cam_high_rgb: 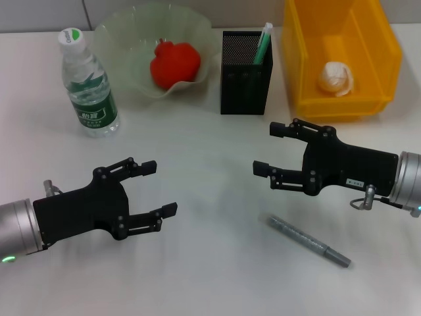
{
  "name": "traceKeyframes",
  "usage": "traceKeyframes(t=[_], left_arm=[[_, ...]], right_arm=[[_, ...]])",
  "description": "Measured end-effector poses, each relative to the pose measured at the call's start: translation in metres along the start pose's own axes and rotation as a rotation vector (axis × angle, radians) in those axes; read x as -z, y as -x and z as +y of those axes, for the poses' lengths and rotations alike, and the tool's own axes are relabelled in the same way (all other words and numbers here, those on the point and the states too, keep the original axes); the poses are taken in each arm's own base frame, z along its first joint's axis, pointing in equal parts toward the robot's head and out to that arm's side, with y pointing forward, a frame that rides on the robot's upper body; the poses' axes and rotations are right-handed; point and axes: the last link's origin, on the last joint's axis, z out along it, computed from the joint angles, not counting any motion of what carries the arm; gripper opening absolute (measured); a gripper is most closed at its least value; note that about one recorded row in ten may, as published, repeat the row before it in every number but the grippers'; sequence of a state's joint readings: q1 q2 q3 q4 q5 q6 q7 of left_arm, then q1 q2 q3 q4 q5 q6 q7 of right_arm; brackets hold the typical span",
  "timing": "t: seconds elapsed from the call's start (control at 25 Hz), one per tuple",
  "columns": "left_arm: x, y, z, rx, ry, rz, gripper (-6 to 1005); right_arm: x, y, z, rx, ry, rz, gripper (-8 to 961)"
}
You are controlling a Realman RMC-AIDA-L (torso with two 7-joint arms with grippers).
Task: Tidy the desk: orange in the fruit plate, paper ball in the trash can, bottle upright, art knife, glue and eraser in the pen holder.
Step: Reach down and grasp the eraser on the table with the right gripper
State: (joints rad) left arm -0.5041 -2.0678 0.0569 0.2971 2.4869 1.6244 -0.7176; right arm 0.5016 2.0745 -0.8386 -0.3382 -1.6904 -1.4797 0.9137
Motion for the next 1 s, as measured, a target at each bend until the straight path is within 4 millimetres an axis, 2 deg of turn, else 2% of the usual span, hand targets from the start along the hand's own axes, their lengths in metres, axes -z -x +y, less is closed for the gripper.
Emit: traceKeyframes(t=[0.16,0.2,0.24,0.32,0.36,0.4,0.48,0.8,0.96,1.0], left_arm=[[0.0,0.0,0.0,0.001,0.003,-0.002,842],[0.0,0.0,0.0,0.004,0.004,-0.003,842],[0.0,0.0,0.0,0.004,0.004,-0.003,842],[0.0,0.0,0.0,0.005,0.003,-0.004,842],[0.0,0.0,0.0,0.005,0.003,-0.004,842],[0.001,0.0,0.0,0.009,0.002,-0.004,842],[0.0,0.0,0.0,0.012,0.003,-0.004,842],[0.0,-0.001,-0.001,0.013,0.004,-0.001,842],[-0.001,-0.001,0.0,0.015,0.006,0.002,842],[-0.001,-0.001,0.0,0.015,0.006,0.002,842]], right_arm=[[0.001,0.011,-0.004,-0.046,0.016,-0.019,726],[0.004,0.021,-0.006,-0.081,0.037,-0.036,726],[0.004,0.021,-0.006,-0.081,0.037,-0.036,726],[0.01,0.04,-0.009,-0.112,0.077,-0.054,725],[0.01,0.04,-0.009,-0.112,0.077,-0.054,725],[0.015,0.05,-0.012,-0.132,0.096,-0.048,725],[0.017,0.056,-0.014,-0.145,0.104,-0.036,725],[0.026,0.092,-0.026,-0.195,0.095,0.212,723],[0.029,0.101,-0.026,-0.197,0.094,0.289,722],[0.03,0.109,-0.026,-0.199,0.095,0.34,722]])
